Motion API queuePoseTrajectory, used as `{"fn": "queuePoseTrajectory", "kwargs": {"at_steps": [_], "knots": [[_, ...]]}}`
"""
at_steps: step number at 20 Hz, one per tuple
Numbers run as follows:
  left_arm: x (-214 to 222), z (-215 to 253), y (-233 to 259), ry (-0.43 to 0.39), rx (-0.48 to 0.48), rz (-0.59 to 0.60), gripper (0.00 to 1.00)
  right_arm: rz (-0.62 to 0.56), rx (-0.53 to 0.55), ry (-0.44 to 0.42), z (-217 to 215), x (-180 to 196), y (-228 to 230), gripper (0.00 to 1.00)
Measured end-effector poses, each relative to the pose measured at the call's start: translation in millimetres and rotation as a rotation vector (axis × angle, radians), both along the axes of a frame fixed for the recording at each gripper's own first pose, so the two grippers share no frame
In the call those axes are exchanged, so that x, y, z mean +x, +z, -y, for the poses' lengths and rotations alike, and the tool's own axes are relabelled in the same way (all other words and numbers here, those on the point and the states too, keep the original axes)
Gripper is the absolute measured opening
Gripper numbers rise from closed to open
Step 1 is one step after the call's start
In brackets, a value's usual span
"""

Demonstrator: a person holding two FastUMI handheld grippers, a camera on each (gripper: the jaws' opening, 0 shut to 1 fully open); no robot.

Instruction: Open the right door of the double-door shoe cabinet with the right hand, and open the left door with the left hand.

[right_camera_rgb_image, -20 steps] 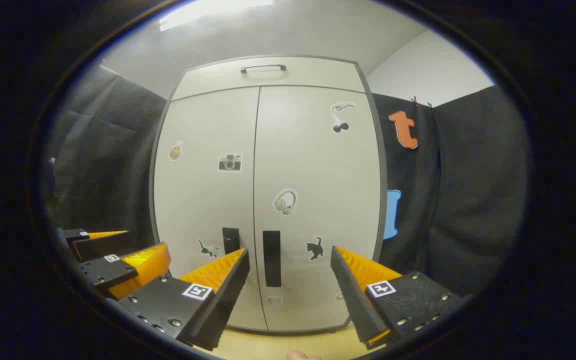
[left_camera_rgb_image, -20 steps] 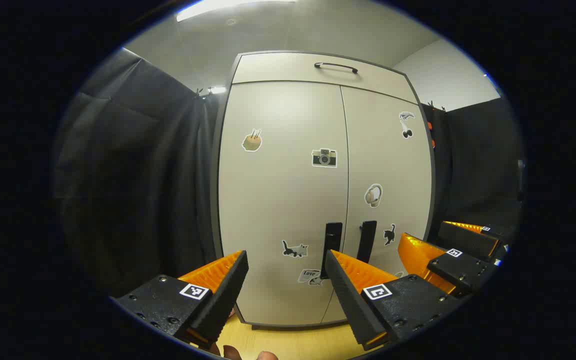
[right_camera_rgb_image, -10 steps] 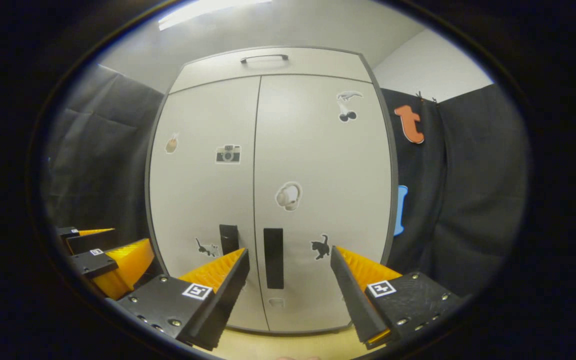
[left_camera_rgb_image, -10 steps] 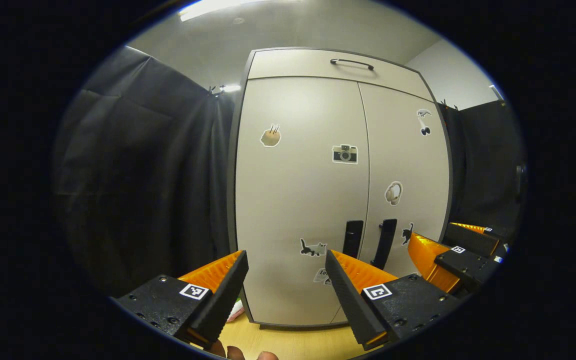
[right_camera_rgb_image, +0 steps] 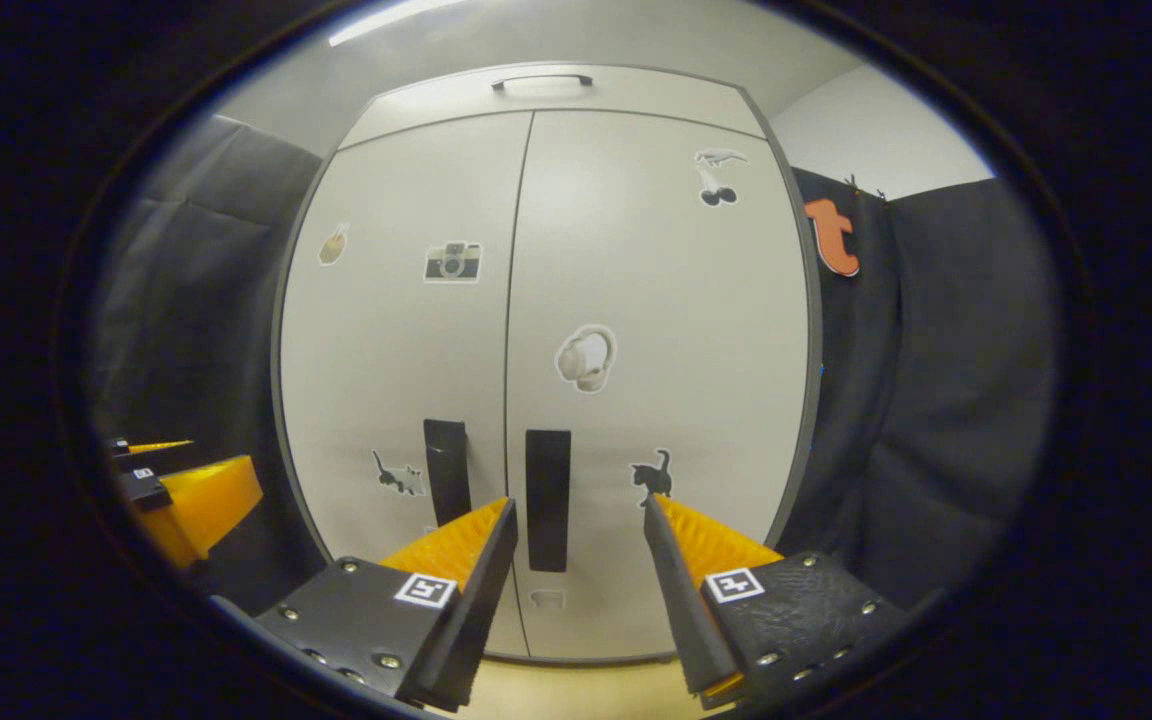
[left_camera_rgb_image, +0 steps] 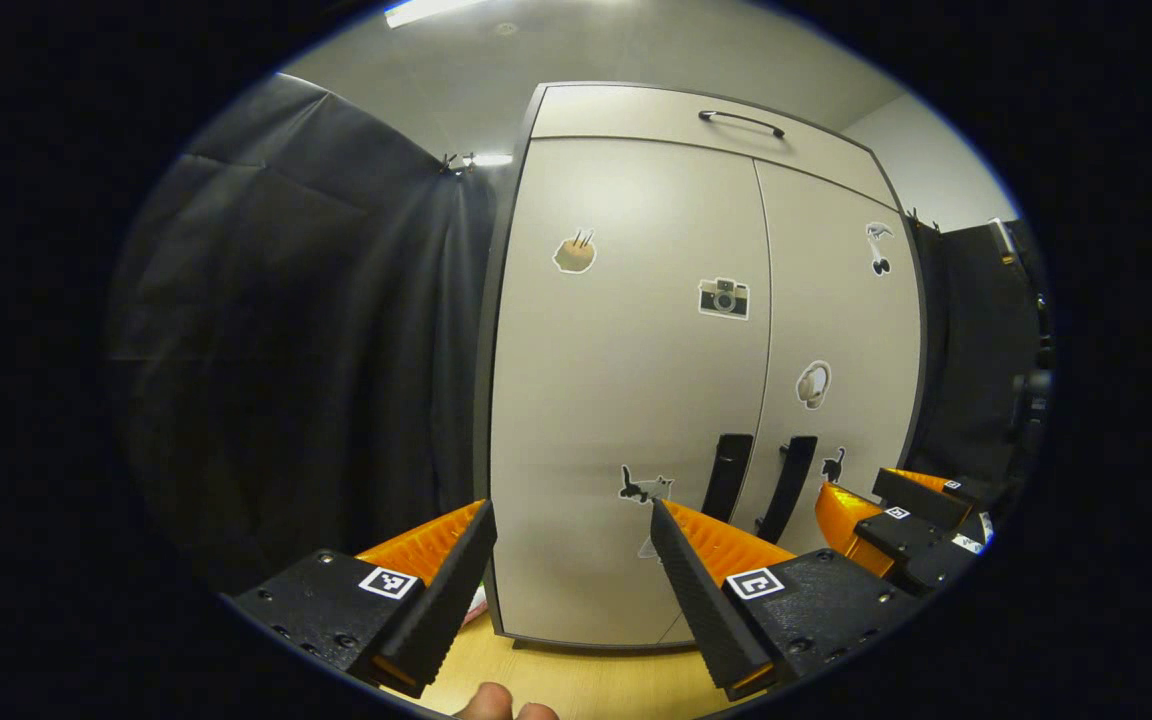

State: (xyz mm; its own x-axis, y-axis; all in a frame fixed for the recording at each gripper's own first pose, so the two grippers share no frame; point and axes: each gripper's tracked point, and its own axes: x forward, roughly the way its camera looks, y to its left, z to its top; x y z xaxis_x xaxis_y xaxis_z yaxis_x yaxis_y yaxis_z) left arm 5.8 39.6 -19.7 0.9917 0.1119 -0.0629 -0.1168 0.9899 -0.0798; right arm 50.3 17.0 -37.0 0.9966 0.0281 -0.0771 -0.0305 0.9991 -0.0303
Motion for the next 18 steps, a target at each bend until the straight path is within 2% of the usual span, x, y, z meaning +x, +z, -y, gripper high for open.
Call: {"fn": "queuePoseTrajectory", "kwargs": {"at_steps": [3, 10, 11, 13, 14, 18], "knots": [[-3.6, -7.0, -5.2, 0.013, -0.025, -0.019, 0.97, -0.002, 0.000, 0.006, -5.8, 8.7, -3.7, 0.76], [-17.6, -29.7, -4.1, 0.048, -0.014, -0.006, 0.96, -0.010, -0.006, 0.001, -13.2, 40.6, -12.0, 0.76], [-19.2, -33.0, -2.9, 0.053, -0.015, -0.001, 0.93, -0.017, -0.007, 0.002, -14.9, 46.4, -15.4, 0.76], [-23.9, -39.0, -3.6, 0.071, -0.015, 0.001, 0.96, -0.024, -0.019, -0.008, -14.1, 57.6, -20.9, 0.76], [-26.1, -43.8, -3.3, 0.081, -0.016, 0.003, 0.96, -0.029, -0.020, -0.008, -15.9, 62.4, -23.6, 0.67], [-31.2, -61.7, -6.9, 0.125, -0.015, -0.003, 0.96, -0.037, -0.043, -0.017, -19.1, 74.5, -33.4, 0.65]]}}
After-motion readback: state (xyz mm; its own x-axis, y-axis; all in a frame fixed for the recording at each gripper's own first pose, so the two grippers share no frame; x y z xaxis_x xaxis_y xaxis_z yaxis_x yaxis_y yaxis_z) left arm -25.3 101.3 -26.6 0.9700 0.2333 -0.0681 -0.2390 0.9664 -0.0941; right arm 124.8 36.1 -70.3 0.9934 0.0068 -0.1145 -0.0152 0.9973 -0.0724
